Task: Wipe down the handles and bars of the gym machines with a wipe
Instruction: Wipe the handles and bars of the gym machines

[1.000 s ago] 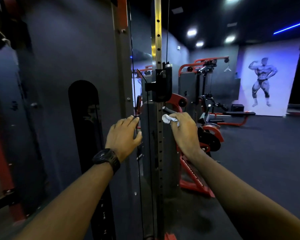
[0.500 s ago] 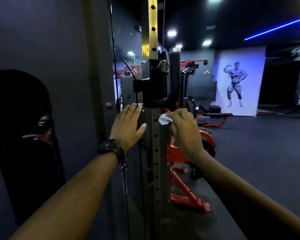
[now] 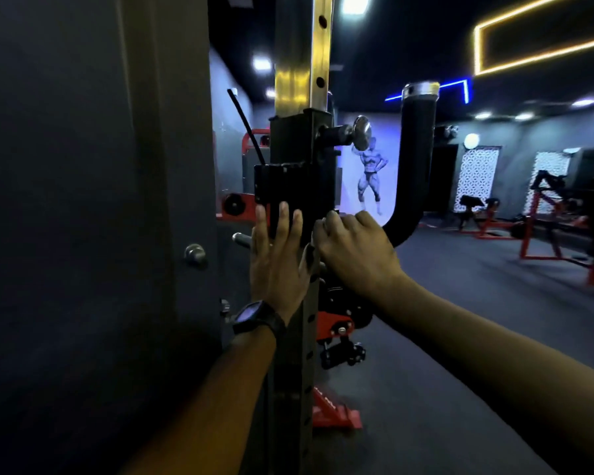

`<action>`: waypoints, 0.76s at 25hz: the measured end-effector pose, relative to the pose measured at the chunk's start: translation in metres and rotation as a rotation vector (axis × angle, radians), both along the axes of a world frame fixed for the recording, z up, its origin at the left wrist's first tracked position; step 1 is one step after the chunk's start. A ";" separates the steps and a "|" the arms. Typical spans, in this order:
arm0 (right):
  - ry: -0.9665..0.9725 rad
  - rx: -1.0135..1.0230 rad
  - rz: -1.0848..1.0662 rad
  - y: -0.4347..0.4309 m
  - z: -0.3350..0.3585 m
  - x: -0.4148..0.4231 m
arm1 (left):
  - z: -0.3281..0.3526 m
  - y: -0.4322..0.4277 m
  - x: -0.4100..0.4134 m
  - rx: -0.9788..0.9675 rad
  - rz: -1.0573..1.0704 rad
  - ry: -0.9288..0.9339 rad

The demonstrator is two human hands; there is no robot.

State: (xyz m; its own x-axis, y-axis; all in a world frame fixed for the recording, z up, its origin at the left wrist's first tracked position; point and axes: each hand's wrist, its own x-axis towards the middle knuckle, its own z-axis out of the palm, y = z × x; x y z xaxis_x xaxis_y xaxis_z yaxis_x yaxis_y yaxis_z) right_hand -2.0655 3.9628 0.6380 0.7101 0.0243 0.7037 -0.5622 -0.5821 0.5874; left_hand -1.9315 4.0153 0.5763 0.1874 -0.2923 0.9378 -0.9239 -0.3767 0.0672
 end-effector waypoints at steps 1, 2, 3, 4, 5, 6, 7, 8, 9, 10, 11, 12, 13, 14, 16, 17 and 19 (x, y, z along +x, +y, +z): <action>0.019 -0.047 -0.007 -0.003 -0.003 -0.008 | -0.003 -0.005 0.006 -0.007 0.004 -0.030; 0.030 -0.077 -0.016 -0.004 -0.005 -0.018 | -0.007 -0.010 0.010 -0.021 0.011 -0.064; 0.023 -0.113 -0.023 -0.003 -0.006 -0.025 | -0.007 -0.011 0.010 -0.042 0.029 -0.093; 0.020 -0.141 -0.040 -0.001 -0.004 -0.026 | -0.008 -0.013 0.011 -0.057 0.056 -0.117; 0.022 -0.153 -0.062 0.003 -0.001 -0.018 | -0.009 -0.017 0.013 -0.071 0.067 -0.124; 0.045 -0.108 -0.075 0.007 0.003 -0.005 | -0.011 -0.020 0.015 -0.081 0.059 -0.111; 0.073 -0.077 -0.051 0.010 0.006 0.006 | -0.014 -0.022 0.017 -0.077 0.040 -0.104; 0.105 -0.061 -0.049 0.012 0.007 0.011 | -0.018 -0.024 0.019 -0.069 0.028 -0.107; 0.127 -0.089 -0.061 0.010 0.007 0.008 | -0.020 -0.024 0.020 -0.071 0.030 -0.120; 0.137 -0.107 -0.069 0.009 0.007 -0.001 | -0.021 -0.025 0.021 -0.073 0.030 -0.125; 0.139 -0.132 -0.062 0.007 0.002 -0.013 | -0.021 -0.026 0.021 -0.079 0.027 -0.119; 0.140 -0.158 -0.034 0.006 -0.001 -0.025 | -0.020 -0.025 0.021 -0.089 0.027 -0.111; 0.140 -0.178 0.003 0.006 -0.001 -0.029 | -0.019 -0.025 0.021 -0.096 0.030 -0.104; 0.147 -0.174 0.009 0.010 0.002 -0.029 | -0.019 -0.025 0.021 -0.089 0.022 -0.094; 0.183 -0.171 -0.007 0.014 0.006 -0.032 | -0.020 -0.026 0.017 -0.080 0.017 -0.090; 0.200 -0.210 0.001 0.011 0.006 -0.037 | -0.020 -0.028 0.016 -0.092 0.033 -0.089; 0.239 -0.278 0.038 0.001 0.001 -0.055 | -0.020 -0.030 0.018 -0.108 0.064 -0.084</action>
State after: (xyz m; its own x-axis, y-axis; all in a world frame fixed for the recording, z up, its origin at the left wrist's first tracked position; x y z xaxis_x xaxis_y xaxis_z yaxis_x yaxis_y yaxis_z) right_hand -2.1208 3.9640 0.6392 0.8483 0.2210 0.4812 -0.3714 -0.3993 0.8382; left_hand -1.9132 3.9848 0.5564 0.1217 -0.1785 0.9764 -0.9021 -0.4301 0.0338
